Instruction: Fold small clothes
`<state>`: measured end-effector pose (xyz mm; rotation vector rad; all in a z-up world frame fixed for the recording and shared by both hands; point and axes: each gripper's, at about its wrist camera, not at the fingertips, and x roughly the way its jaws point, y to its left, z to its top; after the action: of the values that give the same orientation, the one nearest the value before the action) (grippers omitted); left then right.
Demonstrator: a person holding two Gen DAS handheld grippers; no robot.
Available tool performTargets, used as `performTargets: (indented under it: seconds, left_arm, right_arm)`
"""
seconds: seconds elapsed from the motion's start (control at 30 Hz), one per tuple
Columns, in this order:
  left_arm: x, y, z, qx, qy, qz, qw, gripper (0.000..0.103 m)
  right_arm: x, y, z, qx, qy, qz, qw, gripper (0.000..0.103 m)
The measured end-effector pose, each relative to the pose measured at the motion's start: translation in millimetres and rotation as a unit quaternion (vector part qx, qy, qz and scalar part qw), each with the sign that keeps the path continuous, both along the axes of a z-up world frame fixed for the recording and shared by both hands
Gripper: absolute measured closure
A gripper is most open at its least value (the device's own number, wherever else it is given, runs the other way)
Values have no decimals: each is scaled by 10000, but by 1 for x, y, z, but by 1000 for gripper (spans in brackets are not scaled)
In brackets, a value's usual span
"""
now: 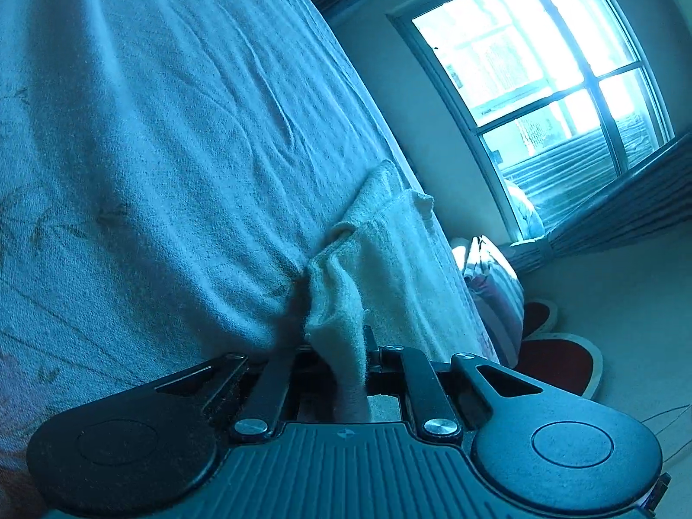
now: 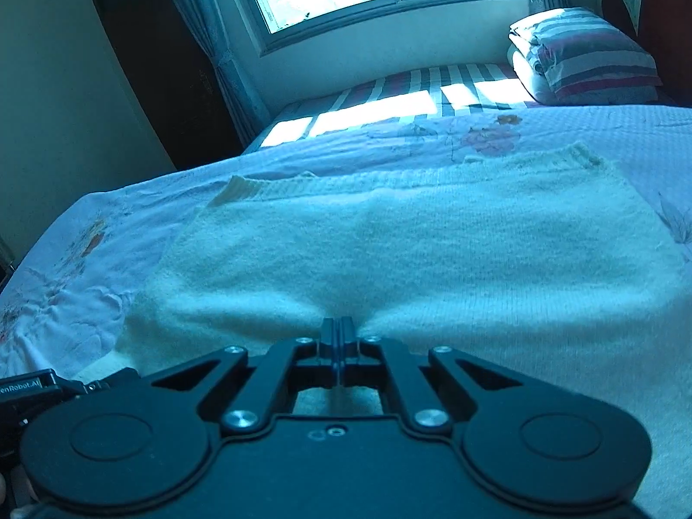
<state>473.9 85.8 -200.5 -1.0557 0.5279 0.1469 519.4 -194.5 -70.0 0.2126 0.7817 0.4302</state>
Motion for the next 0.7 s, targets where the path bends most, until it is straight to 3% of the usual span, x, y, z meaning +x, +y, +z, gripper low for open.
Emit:
performTargets:
  seconds: [0.2, 0.37, 0.47, 0.6, 0.7]
  left_arm:
    - [-2, -4, 19, 348, -325, -106, 9988, 97]
    - [10, -12, 54, 1036, -687, -664, 9900, 97]
    - [15, -14, 70, 1242, -848, -983, 9837, 97]
    - [33, -41, 104, 1828, -1089, -1832, 9598, 97]
    - [47, -64, 122, 2202, -1142, -2371, 9393, 97]
  right_arm:
    - [-1, -5, -4, 222, -31, -52, 9997, 103]
    - [0, -9, -7, 413, 3, -111, 9991, 103]
    - [0, -10, -10, 498, 18, -132, 9987, 103]
    - [0, -15, -14, 695, 0, -176, 9974, 103]
    - [2, -34, -11, 1251, 257, -378, 9911, 102]
